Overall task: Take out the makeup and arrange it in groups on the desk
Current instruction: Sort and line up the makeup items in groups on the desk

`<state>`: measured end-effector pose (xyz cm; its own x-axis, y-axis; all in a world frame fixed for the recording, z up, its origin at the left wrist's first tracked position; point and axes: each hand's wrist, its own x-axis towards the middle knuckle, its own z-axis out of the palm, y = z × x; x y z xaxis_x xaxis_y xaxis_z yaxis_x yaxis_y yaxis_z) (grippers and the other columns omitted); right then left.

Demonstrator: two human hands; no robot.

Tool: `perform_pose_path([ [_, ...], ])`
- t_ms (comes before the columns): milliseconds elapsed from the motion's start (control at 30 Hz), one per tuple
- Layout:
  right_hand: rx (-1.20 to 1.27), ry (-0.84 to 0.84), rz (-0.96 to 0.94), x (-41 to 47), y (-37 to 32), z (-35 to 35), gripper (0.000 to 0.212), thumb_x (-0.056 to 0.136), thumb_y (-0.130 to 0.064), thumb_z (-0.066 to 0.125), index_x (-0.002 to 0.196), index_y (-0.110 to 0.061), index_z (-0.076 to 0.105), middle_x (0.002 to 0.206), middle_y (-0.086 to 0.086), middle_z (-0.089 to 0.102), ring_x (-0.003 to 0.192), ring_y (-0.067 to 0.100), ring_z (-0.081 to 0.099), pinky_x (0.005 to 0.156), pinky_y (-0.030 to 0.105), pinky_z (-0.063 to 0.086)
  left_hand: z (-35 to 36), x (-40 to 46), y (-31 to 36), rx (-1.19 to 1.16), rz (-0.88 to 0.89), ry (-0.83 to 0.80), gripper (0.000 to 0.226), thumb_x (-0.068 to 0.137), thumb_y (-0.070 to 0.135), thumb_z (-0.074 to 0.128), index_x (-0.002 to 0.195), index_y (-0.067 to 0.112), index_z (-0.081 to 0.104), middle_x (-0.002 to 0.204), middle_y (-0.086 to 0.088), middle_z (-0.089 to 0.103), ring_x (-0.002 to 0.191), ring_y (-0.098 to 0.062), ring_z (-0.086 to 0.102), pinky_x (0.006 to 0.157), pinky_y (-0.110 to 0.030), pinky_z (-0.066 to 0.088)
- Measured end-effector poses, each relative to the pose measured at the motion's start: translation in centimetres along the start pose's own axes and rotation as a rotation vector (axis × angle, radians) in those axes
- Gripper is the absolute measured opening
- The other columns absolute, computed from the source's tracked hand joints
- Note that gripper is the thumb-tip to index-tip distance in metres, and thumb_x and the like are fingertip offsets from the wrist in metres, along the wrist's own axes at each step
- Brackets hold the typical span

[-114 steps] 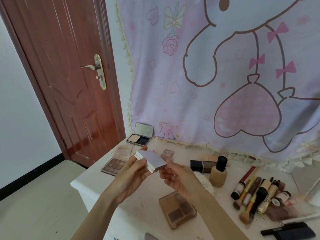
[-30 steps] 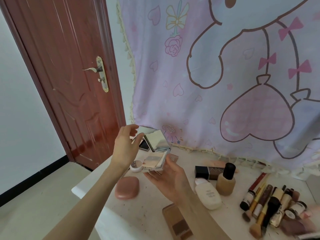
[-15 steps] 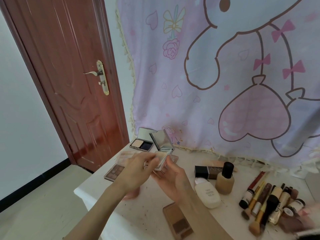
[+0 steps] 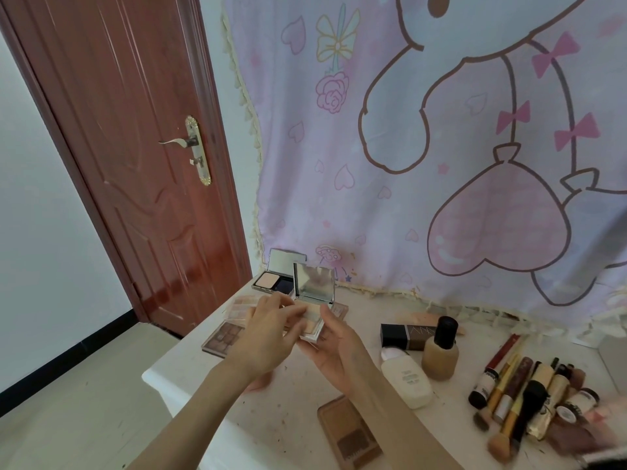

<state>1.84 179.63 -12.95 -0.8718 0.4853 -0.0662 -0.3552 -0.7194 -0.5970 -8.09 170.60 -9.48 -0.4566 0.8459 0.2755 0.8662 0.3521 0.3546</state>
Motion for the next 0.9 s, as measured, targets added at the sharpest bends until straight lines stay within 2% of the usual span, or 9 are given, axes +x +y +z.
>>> perform_pose_path([
  [100, -0.132, 0.092, -0.008, 0.4, 0.1, 0.2, 0.016, 0.088, -0.003, 0.056, 0.089, -0.001, 0.072, 0.098, 0.022, 0.068, 0.087, 0.028, 0.068, 0.074, 0.033, 0.057, 0.3, 0.1, -0.7, -0.001, -0.002, -0.030, 0.030, 0.094, 0.028, 0.049, 0.123, 0.029, 0.058, 0.116, 0.007, 0.052, 0.114, -0.014, 0.040, 0.102, -0.034, 0.028],
  [167, -0.191, 0.189, 0.002, 0.9, 0.0, 0.2, 0.025, 0.087, 0.007, 0.053, 0.079, -0.004, 0.073, 0.091, 0.020, 0.068, 0.084, 0.028, 0.066, 0.068, 0.033, 0.058, 0.5, 0.5, -1.3, -0.030, 0.007, -0.017, 0.029, 0.095, 0.023, 0.048, 0.121, 0.025, 0.060, 0.119, 0.007, 0.056, 0.117, -0.016, 0.044, 0.102, -0.036, 0.030],
  [300, -0.257, 0.311, 0.071, 2.5, -0.3, 0.5, 0.023, 0.086, 0.012, 0.047, 0.098, 0.001, 0.062, 0.087, 0.017, 0.065, 0.086, 0.029, 0.065, 0.067, 0.035, 0.059, -0.2, 2.1, -1.8, -0.117, 0.040, 0.248, 0.034, 0.090, 0.009, 0.047, 0.123, 0.011, 0.058, 0.123, -0.005, 0.056, 0.116, -0.022, 0.050, 0.090, -0.023, 0.031],
  [367, -0.282, 0.330, 0.097, 3.5, -0.7, 0.9, 0.026, 0.086, 0.013, 0.047, 0.107, 0.005, 0.059, 0.081, 0.018, 0.061, 0.088, 0.032, 0.063, 0.070, 0.038, 0.058, -0.8, 3.8, -2.1, -0.066, 0.094, 0.293, 0.039, 0.089, 0.003, 0.045, 0.127, 0.006, 0.054, 0.126, -0.011, 0.054, 0.116, -0.028, 0.051, 0.093, -0.027, 0.033],
  [467, -0.332, 0.332, 0.109, 5.5, -1.6, 1.2, 0.029, 0.084, 0.012, 0.049, 0.110, 0.004, 0.060, 0.103, 0.028, 0.063, 0.088, 0.033, 0.064, 0.066, 0.036, 0.057, -1.1, 7.1, -2.8, 0.053, 0.178, 0.160, 0.053, 0.084, -0.006, 0.042, 0.136, 0.005, 0.043, 0.141, -0.016, 0.042, 0.127, -0.033, 0.044, 0.102, -0.043, 0.038],
  [533, -0.352, 0.342, 0.094, 7.2, -2.2, 1.0, 0.029, 0.083, 0.012, 0.051, 0.109, 0.003, 0.062, 0.101, 0.022, 0.063, 0.083, 0.029, 0.063, 0.063, 0.034, 0.057, -0.9, 9.2, -3.0, 0.135, 0.169, 0.035, 0.064, 0.084, -0.010, 0.040, 0.143, 0.011, 0.030, 0.151, -0.009, 0.027, 0.138, -0.025, 0.029, 0.109, -0.040, 0.028],
  [600, -0.358, 0.368, 0.074, 9.2, -2.7, 0.5, 0.032, 0.081, 0.013, 0.053, 0.110, 0.004, 0.062, 0.099, 0.021, 0.064, 0.087, 0.031, 0.063, 0.067, 0.037, 0.055, -0.5, 11.3, -3.3, 0.194, 0.161, -0.041, 0.067, 0.084, -0.009, 0.037, 0.146, 0.014, 0.024, 0.154, -0.003, 0.020, 0.140, -0.019, 0.024, 0.108, -0.035, 0.024],
  [800, -0.366, 0.416, 0.089, 14.1, -3.5, -1.4, 0.037, 0.075, 0.023, 0.052, 0.110, 0.012, 0.057, 0.108, 0.026, 0.064, 0.101, 0.041, 0.062, 0.089, 0.050, 0.050, 1.7, 16.6, -4.4, 0.166, 0.144, -0.126, 0.066, 0.085, -0.011, 0.033, 0.145, 0.017, 0.026, 0.151, -0.001, 0.027, 0.132, -0.023, 0.035, 0.102, -0.033, 0.031],
  [900, -0.390, 0.462, 0.074, 16.0, -3.6, -2.4, 0.036, 0.074, 0.025, 0.051, 0.107, 0.012, 0.058, 0.108, 0.027, 0.063, 0.100, 0.042, 0.062, 0.085, 0.049, 0.052, 3.0, 18.4, -4.9, 0.127, 0.139, -0.163, 0.066, 0.084, -0.013, 0.032, 0.144, 0.016, 0.029, 0.150, -0.004, 0.027, 0.125, -0.029, 0.043, 0.100, -0.034, 0.036],
])
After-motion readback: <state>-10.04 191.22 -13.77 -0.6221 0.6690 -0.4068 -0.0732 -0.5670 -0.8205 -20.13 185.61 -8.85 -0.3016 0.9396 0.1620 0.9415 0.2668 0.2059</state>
